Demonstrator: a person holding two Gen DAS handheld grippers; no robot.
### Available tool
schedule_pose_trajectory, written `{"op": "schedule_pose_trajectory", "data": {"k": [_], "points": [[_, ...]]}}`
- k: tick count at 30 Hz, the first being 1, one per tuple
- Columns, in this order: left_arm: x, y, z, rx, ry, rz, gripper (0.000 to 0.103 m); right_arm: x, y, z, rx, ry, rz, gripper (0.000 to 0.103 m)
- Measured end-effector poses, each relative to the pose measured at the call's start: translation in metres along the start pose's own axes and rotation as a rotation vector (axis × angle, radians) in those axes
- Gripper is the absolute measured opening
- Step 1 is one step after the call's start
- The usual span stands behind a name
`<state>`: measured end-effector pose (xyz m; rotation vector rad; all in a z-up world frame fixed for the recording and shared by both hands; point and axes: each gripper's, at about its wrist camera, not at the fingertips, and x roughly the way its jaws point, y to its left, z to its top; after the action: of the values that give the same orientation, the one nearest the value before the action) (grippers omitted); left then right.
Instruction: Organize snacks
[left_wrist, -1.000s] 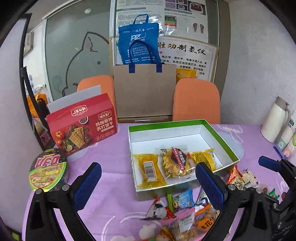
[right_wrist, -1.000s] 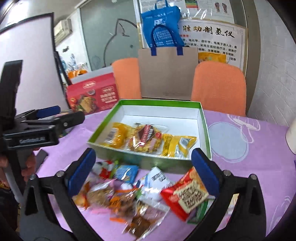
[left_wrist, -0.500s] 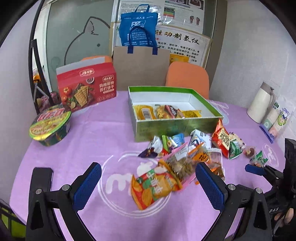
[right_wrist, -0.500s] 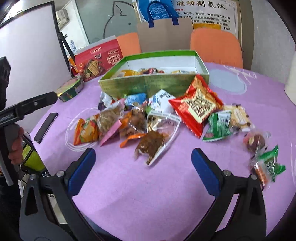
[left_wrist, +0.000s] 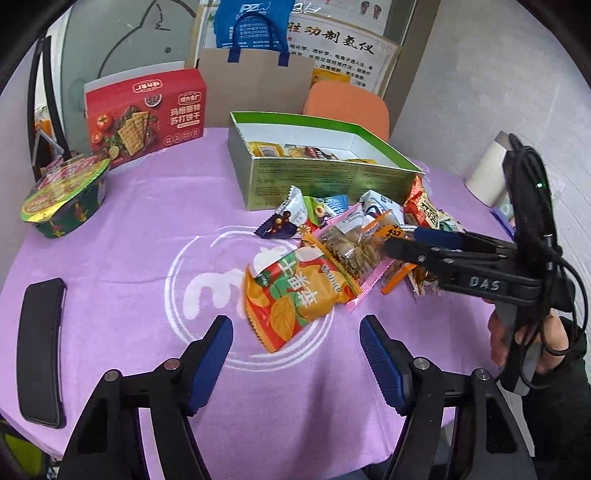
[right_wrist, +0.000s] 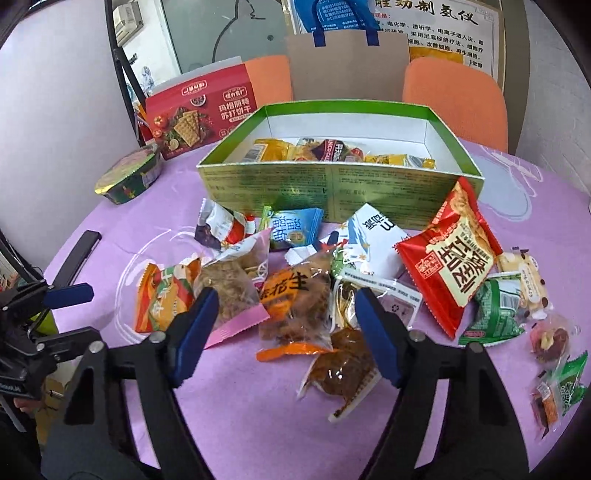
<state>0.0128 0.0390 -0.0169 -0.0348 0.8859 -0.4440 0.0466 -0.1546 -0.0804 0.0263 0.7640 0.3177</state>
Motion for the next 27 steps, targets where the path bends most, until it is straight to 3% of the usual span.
{"op": "schedule_pose_trajectory", "data": {"k": [1, 2, 3, 4, 10, 14, 17, 18, 21, 24, 27], "points": [[0.002, -0.003, 0.002, 0.009, -0.002, -0.010, 0.073, 0.003, 0.000, -0.004, -0.002, 0.012, 0.014, 0.066], [0.005, -0.006, 0.006, 0.017, -0.003, -0.022, 0.073, 0.005, 0.000, -0.008, -0.012, 0.017, 0.026, 0.056], [0.008, -0.009, 0.009, 0.022, -0.002, -0.032, 0.073, 0.005, 0.000, -0.012, -0.025, 0.028, 0.029, 0.038], [0.013, -0.013, 0.013, 0.031, 0.000, -0.044, 0.073, 0.004, -0.001, -0.016, -0.031, 0.040, 0.037, 0.030], [0.049, -0.043, 0.036, 0.083, 0.009, -0.047, 0.064, -0.022, -0.013, -0.029, -0.005, 0.016, 0.064, 0.020], [0.074, -0.053, 0.052, 0.087, 0.021, -0.036, 0.065, -0.033, -0.015, -0.031, -0.025, -0.011, 0.045, 0.022], [0.087, -0.055, 0.059, 0.085, 0.031, -0.020, 0.065, -0.032, -0.010, -0.027, -0.051, -0.032, 0.038, 0.053], [0.089, -0.054, 0.060, 0.086, 0.036, -0.024, 0.064, -0.030, -0.008, -0.026, -0.061, -0.037, 0.032, 0.058], [0.089, -0.048, 0.059, 0.085, 0.048, -0.040, 0.052, -0.020, -0.003, -0.023, -0.092, -0.026, 0.022, 0.058], [0.087, -0.042, 0.057, 0.072, 0.051, -0.038, 0.052, -0.008, 0.001, -0.020, -0.111, -0.013, 0.022, 0.058], [0.088, -0.037, 0.058, 0.036, 0.034, 0.010, 0.069, 0.003, 0.005, -0.018, -0.124, 0.004, 0.008, 0.058]]}}
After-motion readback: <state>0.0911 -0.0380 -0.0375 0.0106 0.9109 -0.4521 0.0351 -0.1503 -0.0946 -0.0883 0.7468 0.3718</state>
